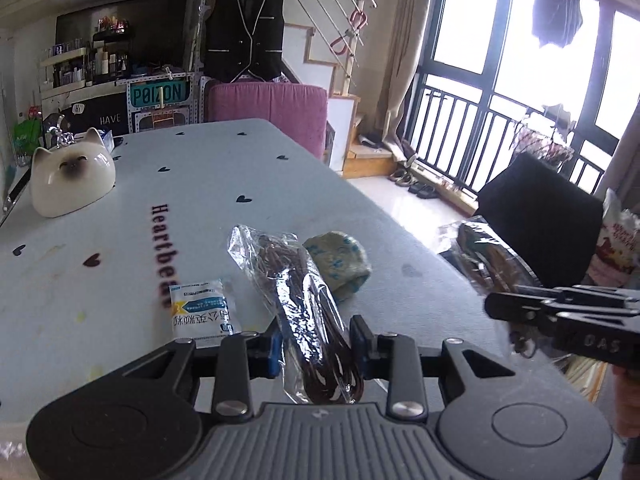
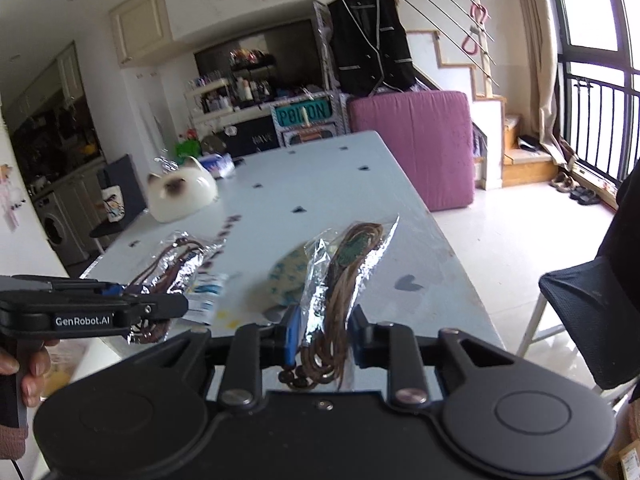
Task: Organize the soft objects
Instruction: 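Carry both cord bags with both tools over into the white box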
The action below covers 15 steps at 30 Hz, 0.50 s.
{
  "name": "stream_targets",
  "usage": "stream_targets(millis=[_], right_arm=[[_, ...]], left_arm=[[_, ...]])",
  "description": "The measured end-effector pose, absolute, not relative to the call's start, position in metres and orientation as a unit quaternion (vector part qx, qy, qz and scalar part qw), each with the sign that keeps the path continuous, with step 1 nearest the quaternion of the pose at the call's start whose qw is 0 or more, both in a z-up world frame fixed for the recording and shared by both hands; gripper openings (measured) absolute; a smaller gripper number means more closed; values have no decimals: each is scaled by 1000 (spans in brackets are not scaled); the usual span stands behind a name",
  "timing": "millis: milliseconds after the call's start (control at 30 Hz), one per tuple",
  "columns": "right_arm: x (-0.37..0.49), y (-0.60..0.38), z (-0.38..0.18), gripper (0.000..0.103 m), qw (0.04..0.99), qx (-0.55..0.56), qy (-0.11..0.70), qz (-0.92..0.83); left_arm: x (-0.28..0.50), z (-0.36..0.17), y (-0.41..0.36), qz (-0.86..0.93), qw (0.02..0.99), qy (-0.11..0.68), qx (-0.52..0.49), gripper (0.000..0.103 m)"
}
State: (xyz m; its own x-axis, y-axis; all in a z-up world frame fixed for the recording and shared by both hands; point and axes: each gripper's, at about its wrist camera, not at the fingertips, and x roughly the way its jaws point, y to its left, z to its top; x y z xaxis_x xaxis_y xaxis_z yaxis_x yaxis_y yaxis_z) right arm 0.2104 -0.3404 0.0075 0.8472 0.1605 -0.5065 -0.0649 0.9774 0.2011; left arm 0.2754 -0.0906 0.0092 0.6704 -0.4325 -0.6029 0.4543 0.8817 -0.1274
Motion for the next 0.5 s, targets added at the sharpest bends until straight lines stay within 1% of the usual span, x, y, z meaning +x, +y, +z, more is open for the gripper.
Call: stream_targets(millis=[300, 500], right_arm=[[170, -314, 40, 27, 964, 87, 236, 92], [146, -294, 50, 27, 963, 90, 225, 118]], left_arm=[[219, 52, -69, -250, 923, 293, 6, 35], [183, 68, -45, -256, 927, 273, -7, 35]])
